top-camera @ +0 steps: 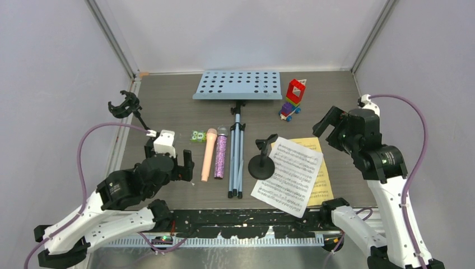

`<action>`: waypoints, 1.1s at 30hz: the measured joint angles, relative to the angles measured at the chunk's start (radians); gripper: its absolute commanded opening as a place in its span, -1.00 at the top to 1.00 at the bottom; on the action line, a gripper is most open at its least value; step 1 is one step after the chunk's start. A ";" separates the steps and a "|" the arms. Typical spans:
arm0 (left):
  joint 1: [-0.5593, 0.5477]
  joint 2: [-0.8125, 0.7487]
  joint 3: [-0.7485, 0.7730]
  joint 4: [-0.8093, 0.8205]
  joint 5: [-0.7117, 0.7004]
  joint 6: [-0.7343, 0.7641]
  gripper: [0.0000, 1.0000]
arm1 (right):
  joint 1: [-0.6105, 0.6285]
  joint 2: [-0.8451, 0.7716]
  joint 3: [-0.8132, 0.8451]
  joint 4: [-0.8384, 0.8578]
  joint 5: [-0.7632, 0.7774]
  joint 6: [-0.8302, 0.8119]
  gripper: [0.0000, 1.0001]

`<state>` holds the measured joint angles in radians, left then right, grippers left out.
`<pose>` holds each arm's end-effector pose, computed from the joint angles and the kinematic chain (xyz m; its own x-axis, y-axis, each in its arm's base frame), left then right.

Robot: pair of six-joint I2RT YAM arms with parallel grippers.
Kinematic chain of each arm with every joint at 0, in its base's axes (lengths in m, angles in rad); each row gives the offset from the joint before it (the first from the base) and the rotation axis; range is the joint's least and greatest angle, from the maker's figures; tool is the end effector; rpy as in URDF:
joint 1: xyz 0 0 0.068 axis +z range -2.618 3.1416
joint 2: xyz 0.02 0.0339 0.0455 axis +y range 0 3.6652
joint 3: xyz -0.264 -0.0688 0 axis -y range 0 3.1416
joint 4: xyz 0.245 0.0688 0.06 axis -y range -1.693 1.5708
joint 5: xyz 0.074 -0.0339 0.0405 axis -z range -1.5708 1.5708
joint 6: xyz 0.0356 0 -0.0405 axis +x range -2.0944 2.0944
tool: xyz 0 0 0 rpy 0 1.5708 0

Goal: Pack up the instrument practice props

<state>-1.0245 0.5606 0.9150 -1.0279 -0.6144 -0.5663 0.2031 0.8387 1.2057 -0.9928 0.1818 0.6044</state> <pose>0.0622 -0.0628 0.3309 -0.5225 0.0154 -0.8525 0.2178 0.9691 -0.1159 0.1375 0.0217 0.3899 -0.5032 0.4670 -0.7271 0.2809 0.8841 0.3734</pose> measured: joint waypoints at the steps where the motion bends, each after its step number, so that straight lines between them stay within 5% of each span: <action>1: 0.000 0.008 0.006 -0.006 -0.003 -0.012 -0.99 | 0.000 -0.011 -0.002 -0.018 -0.001 0.000 -0.99; 14: 0.000 0.145 0.065 -0.069 0.039 -0.014 -0.99 | 0.000 -0.122 -0.082 -0.071 -0.126 -0.100 -0.99; 25: 0.001 -0.309 0.056 -0.031 0.082 0.027 -0.99 | 0.000 -0.406 -0.132 -0.007 -0.146 -0.136 -0.99; 33: 0.002 -0.397 0.031 -0.025 0.077 0.028 -0.99 | 0.000 -0.462 -0.161 0.020 -0.173 -0.144 -1.00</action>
<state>-1.0225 0.1638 0.9459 -1.0531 -0.5377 -0.5381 0.2028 0.3767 1.0447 -0.9726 0.0090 0.4606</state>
